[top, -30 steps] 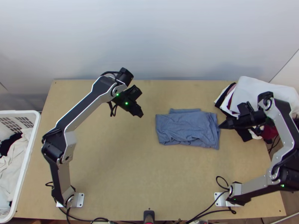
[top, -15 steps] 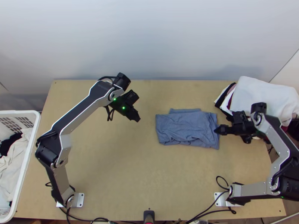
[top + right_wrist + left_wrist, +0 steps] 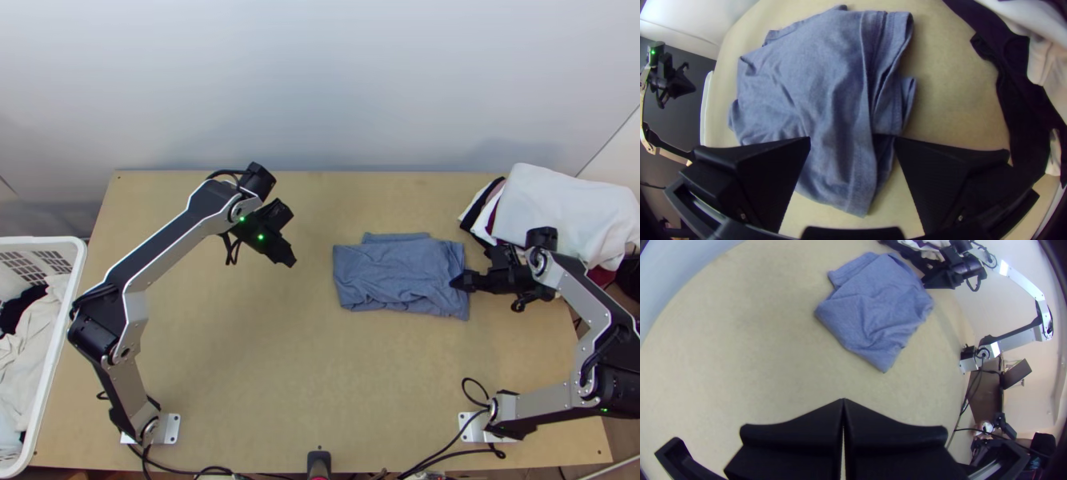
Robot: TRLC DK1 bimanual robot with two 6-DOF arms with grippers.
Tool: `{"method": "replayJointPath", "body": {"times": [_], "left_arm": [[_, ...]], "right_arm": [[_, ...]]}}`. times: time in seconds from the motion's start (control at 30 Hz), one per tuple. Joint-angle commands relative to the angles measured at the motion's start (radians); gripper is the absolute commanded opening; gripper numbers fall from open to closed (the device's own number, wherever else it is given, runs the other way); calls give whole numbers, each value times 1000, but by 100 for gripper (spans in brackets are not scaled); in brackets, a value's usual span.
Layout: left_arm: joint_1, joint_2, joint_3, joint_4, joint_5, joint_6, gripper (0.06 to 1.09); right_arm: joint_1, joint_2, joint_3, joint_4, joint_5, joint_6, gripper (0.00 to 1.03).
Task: Fold the t-shirt
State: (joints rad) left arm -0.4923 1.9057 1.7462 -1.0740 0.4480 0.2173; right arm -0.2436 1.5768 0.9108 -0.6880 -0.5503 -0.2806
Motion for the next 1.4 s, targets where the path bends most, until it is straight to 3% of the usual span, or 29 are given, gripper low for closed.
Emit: {"method": "replayJointPath", "body": {"times": [0.0,0.57,0.77,0.83,0.97,1.13,1.23,1.37], "left_arm": [[3,-11,-34,17,-6,1,10],[32,-86,-177,75,-17,10,10],[38,-106,-206,83,-20,10,10],[44,-116,-220,88,-20,10,10],[51,-132,-248,92,-22,21,10],[51,-160,-289,108,-25,19,10],[54,-171,-307,112,-25,19,10],[67,-185,-323,115,-26,19,10]], "right_arm": [[52,-4,-18,28,-25,55,88],[265,-6,-90,205,-13,231,88],[294,17,-64,216,-16,247,85],[310,20,-59,223,-16,250,75],[323,46,-61,309,-16,268,43],[329,103,-26,323,-16,268,28],[342,123,-15,363,-16,278,3],[372,129,13,361,-33,291,3]]}}
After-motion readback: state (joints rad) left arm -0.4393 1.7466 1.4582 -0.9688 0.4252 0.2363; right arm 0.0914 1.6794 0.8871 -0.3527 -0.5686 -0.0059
